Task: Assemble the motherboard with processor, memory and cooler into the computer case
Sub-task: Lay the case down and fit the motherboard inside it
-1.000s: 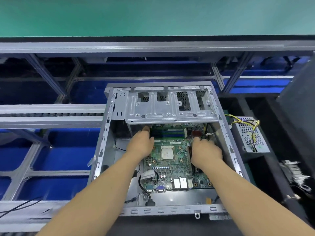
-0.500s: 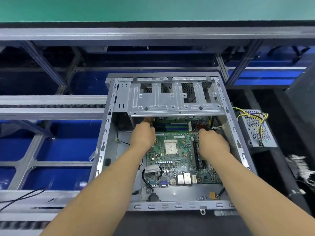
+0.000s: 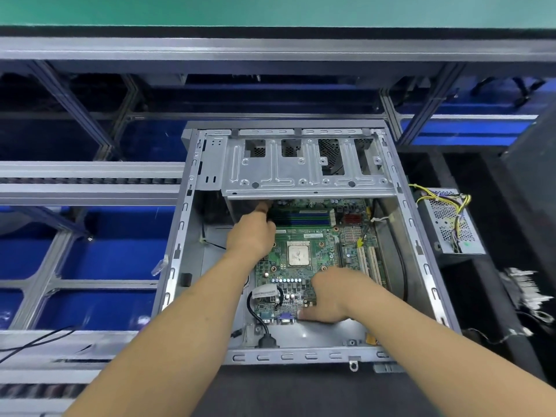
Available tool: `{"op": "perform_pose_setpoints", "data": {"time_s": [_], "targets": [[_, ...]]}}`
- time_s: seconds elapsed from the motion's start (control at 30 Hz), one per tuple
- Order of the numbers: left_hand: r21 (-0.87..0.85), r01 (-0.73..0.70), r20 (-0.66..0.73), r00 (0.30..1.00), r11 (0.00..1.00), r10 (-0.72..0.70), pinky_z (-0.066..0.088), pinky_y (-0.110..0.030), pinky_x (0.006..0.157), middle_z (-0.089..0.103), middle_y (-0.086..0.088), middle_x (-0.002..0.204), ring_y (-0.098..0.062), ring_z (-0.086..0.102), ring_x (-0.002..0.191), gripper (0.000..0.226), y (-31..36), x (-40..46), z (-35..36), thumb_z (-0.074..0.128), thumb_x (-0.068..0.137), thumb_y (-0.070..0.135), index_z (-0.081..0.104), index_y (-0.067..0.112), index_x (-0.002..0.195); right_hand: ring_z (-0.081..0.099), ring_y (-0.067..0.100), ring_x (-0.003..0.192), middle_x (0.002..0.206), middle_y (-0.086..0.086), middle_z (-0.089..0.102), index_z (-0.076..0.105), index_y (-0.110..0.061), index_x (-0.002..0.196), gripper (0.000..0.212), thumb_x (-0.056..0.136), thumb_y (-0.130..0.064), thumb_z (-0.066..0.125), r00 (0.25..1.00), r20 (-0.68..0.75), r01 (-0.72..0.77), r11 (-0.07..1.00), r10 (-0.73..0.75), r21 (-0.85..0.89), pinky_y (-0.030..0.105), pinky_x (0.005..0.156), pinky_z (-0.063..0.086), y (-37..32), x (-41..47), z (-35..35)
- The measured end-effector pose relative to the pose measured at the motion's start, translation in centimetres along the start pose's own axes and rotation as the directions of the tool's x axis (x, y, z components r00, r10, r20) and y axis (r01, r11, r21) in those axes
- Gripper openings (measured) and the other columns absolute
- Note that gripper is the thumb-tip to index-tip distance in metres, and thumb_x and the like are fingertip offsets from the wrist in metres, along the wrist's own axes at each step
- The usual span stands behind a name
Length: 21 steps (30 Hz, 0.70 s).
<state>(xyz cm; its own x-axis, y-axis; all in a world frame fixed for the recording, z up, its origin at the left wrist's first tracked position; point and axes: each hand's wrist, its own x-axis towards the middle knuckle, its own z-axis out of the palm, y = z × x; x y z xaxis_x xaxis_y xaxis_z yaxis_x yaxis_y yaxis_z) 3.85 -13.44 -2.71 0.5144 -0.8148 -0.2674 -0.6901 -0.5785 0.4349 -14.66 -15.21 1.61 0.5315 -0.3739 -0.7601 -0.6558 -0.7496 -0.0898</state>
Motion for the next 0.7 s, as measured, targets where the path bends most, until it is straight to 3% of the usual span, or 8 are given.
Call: {"op": "perform_pose_setpoints", "data": {"time_s": [0.1,0.17,0.23,0.4,0.5,0.57,0.63,0.7], "targets": [[-0.019,0.016,-0.006,1.000,1.000,-0.017,0.043,-0.034,0.065,0.057,-0.002,0.089,-0.029,0.056,0.079,0.036,0.0,0.0,-0.1,0.043,0.098,0.024,0.048,0.020,0.133,0.055,0.016,0.070,0.079,-0.003,0.060,0.064,-0.016,0.086,0.047,0.091,-0.061,0.051,0.999,0.029,-0.024,1.000,0.024,-0.007,0.030,0.068,0.046,-0.2,0.6,0.1],[-0.022,0.028,0.005,1.000,0.999,-0.028,0.043,-0.033,0.063,0.057,-0.002,0.084,-0.028,0.057,0.077,0.028,0.1,0.0,-0.2,0.044,0.097,0.026,0.052,0.016,0.122,0.059,0.020,0.081,0.095,-0.003,0.067,0.066,-0.018,0.114,0.055,0.086,-0.063,0.049,0.998,0.045,-0.044,0.999,0.043,0.001,0.031,0.069,0.047,-0.2,0.6,0.1],[-0.010,0.029,0.011,1.000,1.000,-0.029,0.043,-0.032,0.061,0.059,-0.002,0.082,-0.028,0.058,0.075,0.024,0.1,0.0,-0.3,0.044,0.097,0.026,0.053,0.016,0.117,0.061,0.021,0.087,0.101,-0.003,0.068,0.064,-0.020,0.123,0.062,0.083,-0.065,0.049,0.997,0.060,-0.051,0.999,0.050,0.014,0.031,0.070,0.047,-0.1,0.6,0.1],[0.075,0.017,-0.025,1.000,0.997,-0.015,0.043,-0.032,0.061,0.058,-0.002,0.085,-0.028,0.057,0.074,0.024,0.1,-0.1,-0.6,0.044,0.098,0.026,0.053,0.018,0.118,0.061,0.020,0.087,0.099,-0.004,0.066,0.065,-0.020,0.110,0.058,0.080,-0.067,0.052,0.992,0.104,-0.068,0.997,0.066,0.022,0.032,0.073,0.047,0.0,0.9,0.2],[0.087,0.035,-0.033,0.999,0.996,-0.032,0.041,-0.032,0.060,0.056,-0.003,0.080,-0.027,0.055,0.071,0.019,0.2,-0.2,-0.5,0.043,0.098,0.021,0.057,0.016,0.110,0.057,0.014,0.069,0.077,-0.008,0.060,0.062,-0.020,0.080,0.043,0.083,-0.062,0.052,0.995,0.078,-0.062,0.995,0.068,-0.074,0.027,0.059,0.041,-0.8,1.3,0.6],[0.105,0.038,-0.054,0.998,0.994,-0.032,0.041,-0.031,0.059,0.057,-0.004,0.079,-0.028,0.055,0.069,0.014,0.1,-0.2,-0.6,0.044,0.098,0.020,0.056,0.015,0.100,0.053,0.013,0.063,0.070,-0.008,0.057,0.059,-0.020,0.073,0.042,0.087,-0.059,0.051,0.996,0.059,-0.052,0.992,0.059,-0.117,0.026,0.054,0.038,-1.1,1.2,0.7],[0.119,0.036,-0.072,0.997,0.992,-0.027,0.040,-0.031,0.059,0.060,-0.007,0.083,-0.029,0.054,0.071,0.013,0.1,-0.2,-0.8,0.045,0.098,0.020,0.056,0.014,0.096,0.054,0.013,0.064,0.072,-0.008,0.058,0.059,-0.020,0.072,0.043,0.089,-0.059,0.049,0.998,0.044,-0.038,0.995,0.042,-0.092,0.028,0.060,0.045,-0.8,1.1,0.6],[0.119,0.029,-0.067,0.998,0.992,-0.021,0.041,-0.032,0.059,0.061,-0.006,0.084,-0.029,0.056,0.073,0.016,0.2,-0.2,-0.9,0.046,0.096,0.021,0.060,0.014,0.100,0.057,0.013,0.070,0.076,-0.006,0.060,0.058,-0.019,0.074,0.049,0.092,-0.063,0.046,0.998,0.060,-0.022,1.000,0.022,-0.015,0.036,0.076,0.054,-0.6,0.9,0.7]]}}
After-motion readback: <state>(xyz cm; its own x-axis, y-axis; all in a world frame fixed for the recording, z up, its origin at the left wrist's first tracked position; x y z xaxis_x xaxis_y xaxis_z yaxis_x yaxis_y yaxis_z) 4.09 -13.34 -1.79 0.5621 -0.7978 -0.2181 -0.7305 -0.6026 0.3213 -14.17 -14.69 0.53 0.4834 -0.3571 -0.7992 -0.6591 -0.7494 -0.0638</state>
